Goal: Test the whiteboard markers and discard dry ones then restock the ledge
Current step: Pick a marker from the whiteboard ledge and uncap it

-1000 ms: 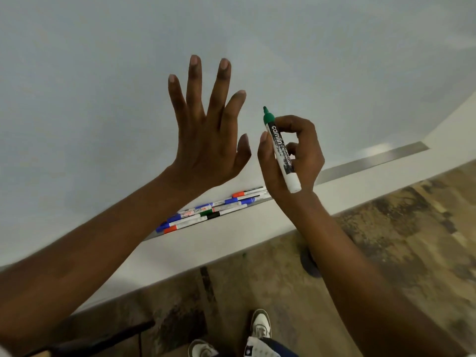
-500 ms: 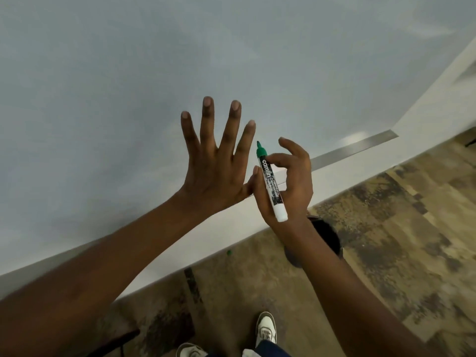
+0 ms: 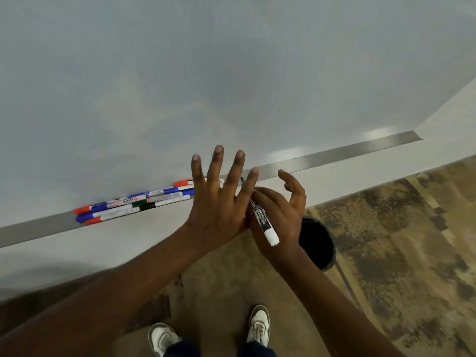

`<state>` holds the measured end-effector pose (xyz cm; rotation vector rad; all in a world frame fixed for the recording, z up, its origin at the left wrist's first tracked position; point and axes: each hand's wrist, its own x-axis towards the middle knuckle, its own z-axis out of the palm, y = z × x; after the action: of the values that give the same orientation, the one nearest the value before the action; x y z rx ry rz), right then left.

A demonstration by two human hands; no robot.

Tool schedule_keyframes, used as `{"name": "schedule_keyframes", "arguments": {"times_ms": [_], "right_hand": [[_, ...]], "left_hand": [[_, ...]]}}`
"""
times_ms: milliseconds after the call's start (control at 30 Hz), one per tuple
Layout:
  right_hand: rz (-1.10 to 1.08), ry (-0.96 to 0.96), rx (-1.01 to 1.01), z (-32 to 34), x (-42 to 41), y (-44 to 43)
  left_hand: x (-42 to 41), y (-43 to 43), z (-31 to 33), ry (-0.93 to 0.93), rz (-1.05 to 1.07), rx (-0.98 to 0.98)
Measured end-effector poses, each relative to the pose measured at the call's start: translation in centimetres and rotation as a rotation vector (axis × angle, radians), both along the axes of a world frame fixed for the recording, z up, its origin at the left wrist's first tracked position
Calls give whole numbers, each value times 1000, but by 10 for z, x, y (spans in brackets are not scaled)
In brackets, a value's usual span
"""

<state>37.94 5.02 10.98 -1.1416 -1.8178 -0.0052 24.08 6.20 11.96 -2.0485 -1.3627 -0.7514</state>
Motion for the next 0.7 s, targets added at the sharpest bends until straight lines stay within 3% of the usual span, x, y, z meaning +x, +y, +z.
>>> {"name": "schedule_keyframes", "arguments": {"times_ms": [100,367,700], "right_hand": [[107,-34,93,-32,30,3],[254,-90,36,-113,61,-10],[360,-95,-137,-292,31,-33]], "left_hand": [[21,-3,-37,41,22,-51],[45,-26,-135,54,79,-225],[9,-58,-313,-46,206,-367]]}}
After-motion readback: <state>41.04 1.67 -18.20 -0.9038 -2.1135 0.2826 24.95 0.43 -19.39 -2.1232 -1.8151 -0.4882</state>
